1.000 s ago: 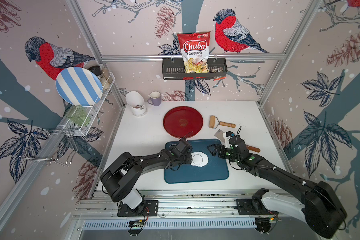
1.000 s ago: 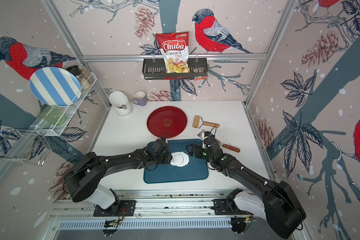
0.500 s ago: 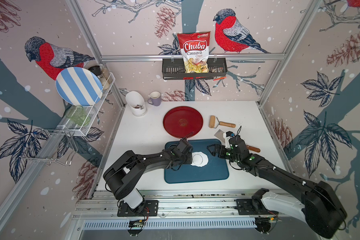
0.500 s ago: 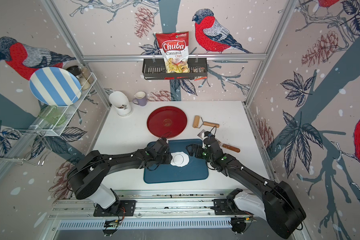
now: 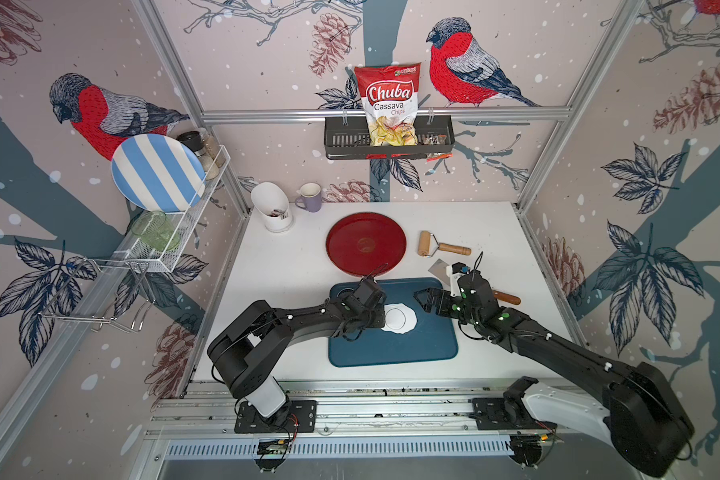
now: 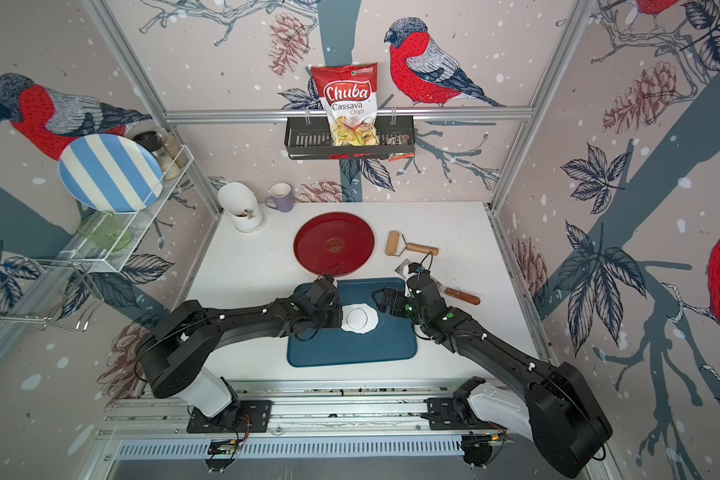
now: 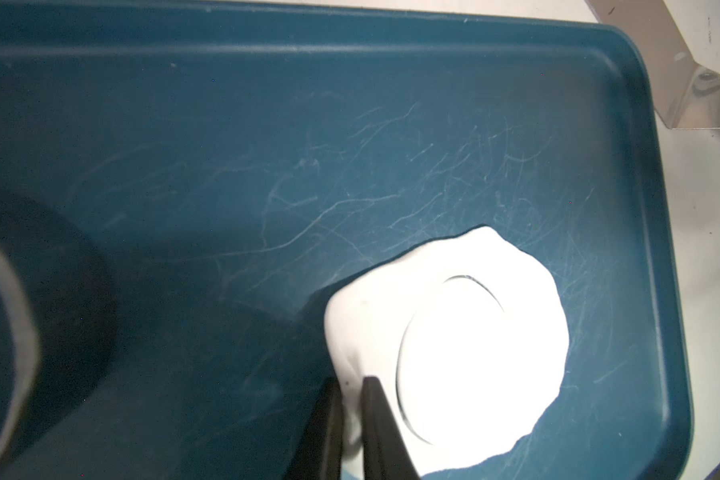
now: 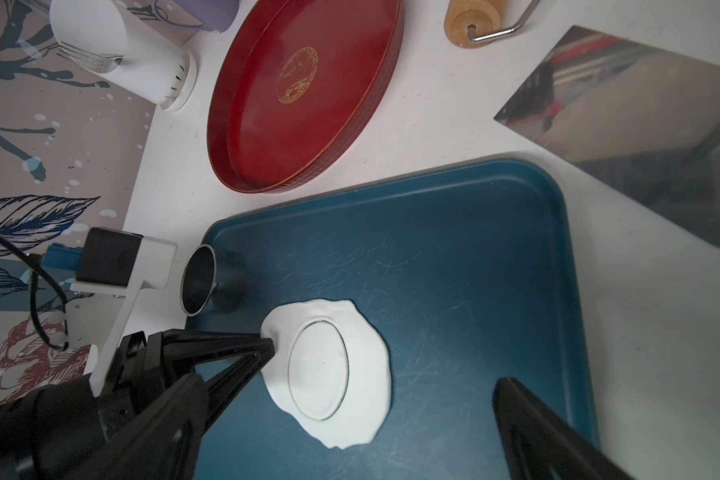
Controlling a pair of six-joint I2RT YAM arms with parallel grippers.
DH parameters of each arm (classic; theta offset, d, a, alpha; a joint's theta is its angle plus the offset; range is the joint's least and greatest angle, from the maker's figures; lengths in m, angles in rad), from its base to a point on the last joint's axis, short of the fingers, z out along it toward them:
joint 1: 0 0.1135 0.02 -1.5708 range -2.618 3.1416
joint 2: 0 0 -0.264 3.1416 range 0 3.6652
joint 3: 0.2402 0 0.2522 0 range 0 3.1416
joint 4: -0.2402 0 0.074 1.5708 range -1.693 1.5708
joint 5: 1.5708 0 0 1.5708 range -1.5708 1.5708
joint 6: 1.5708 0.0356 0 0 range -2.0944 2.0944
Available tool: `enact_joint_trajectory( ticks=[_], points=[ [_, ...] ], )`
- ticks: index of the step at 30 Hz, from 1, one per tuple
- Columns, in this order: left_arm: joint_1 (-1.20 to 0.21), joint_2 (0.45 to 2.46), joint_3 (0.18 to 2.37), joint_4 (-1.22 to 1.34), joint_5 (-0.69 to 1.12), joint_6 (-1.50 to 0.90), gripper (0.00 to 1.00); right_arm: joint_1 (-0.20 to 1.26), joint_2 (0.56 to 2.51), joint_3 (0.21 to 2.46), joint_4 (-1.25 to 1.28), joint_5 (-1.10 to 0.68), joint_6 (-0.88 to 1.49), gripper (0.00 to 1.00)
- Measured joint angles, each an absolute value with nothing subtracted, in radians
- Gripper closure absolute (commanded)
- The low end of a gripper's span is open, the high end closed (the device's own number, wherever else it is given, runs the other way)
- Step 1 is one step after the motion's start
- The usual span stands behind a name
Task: Roll out the dumpling wrappers from the dough
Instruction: Remove the dumpling wrapper from the work surface.
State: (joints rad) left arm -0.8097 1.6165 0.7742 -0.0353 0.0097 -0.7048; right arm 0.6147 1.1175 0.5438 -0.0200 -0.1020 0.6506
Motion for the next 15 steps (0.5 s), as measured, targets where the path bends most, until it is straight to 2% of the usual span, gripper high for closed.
enact_joint_trajectory(
  ticks=[15],
  points=[
    [-0.81, 1.572, 0.775, -0.044, 0.025, -0.705, 0.92, 0.615, 1.117, 0.544, -0.02, -0.102, 0.651, 0.0]
  ],
)
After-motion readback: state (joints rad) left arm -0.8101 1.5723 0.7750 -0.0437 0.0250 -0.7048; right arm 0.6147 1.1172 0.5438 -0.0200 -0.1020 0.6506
